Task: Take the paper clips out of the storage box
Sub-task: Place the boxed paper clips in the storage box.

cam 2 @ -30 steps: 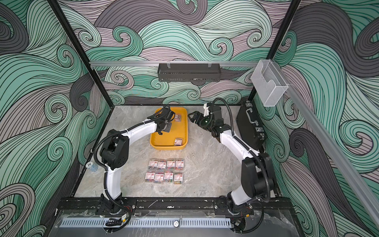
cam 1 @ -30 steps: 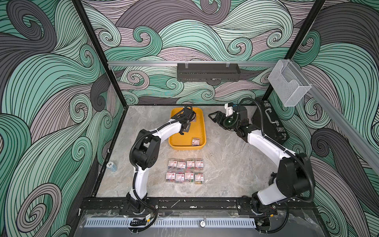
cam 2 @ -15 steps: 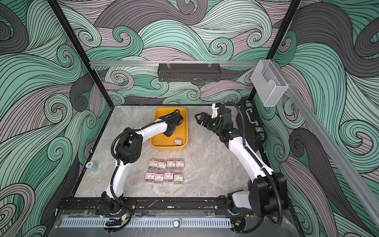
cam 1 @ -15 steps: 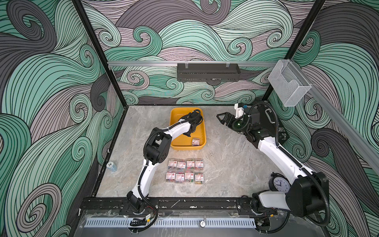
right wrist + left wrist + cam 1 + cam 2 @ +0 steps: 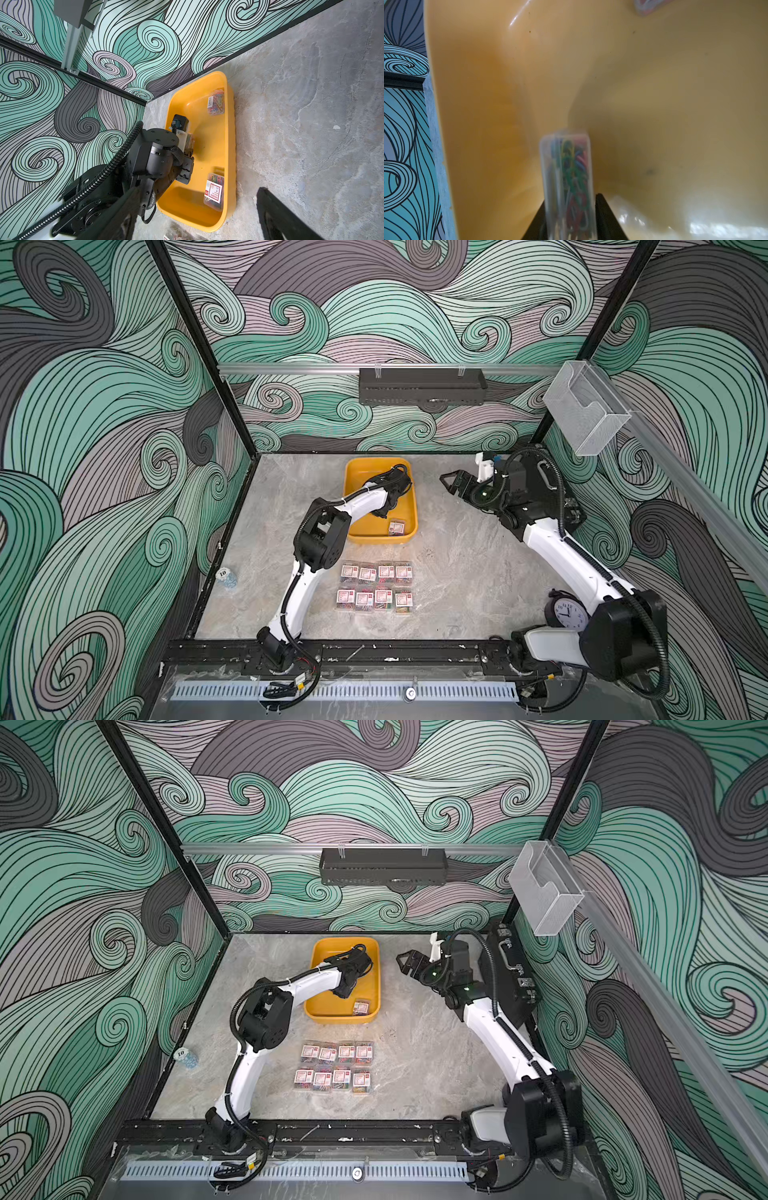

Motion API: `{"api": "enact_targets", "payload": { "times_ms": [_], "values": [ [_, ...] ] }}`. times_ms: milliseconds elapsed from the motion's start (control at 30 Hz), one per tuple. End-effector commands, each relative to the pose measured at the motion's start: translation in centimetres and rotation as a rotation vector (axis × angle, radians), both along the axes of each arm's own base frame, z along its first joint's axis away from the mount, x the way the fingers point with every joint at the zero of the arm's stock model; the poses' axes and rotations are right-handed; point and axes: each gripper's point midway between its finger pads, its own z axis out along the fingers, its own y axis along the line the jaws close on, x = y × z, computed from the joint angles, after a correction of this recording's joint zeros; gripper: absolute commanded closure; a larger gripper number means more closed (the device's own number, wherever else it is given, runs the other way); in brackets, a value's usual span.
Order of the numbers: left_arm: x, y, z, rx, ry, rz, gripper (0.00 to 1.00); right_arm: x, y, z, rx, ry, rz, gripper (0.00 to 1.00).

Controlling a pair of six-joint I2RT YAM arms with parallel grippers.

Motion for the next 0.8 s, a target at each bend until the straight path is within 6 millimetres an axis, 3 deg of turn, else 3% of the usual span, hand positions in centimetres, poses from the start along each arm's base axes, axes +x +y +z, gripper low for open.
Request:
{"api": "enact_targets", "payload": {
  "times_ms": [0, 333, 767],
  "values": [
    [0.1, -1.1, 0.3, -0.008, 0.012, -0.032, 0.63, -0.2, -0.4, 0.3, -0.009, -0.015, -0.012, 0.12],
    [-0.4, -3.4, 1.4, -0.045, 0.002, -0.081, 0.6, -0.3, -0.5, 0.4, -0.008, -0.02, -0.012, 0.12],
    [-0.4, -4.1, 4.1, -0.191, -0.007, -0.062, 0.52, -0.5, -0.4, -0.4, -0.018, -0.006, -0.003, 0.12]
  ]
}}
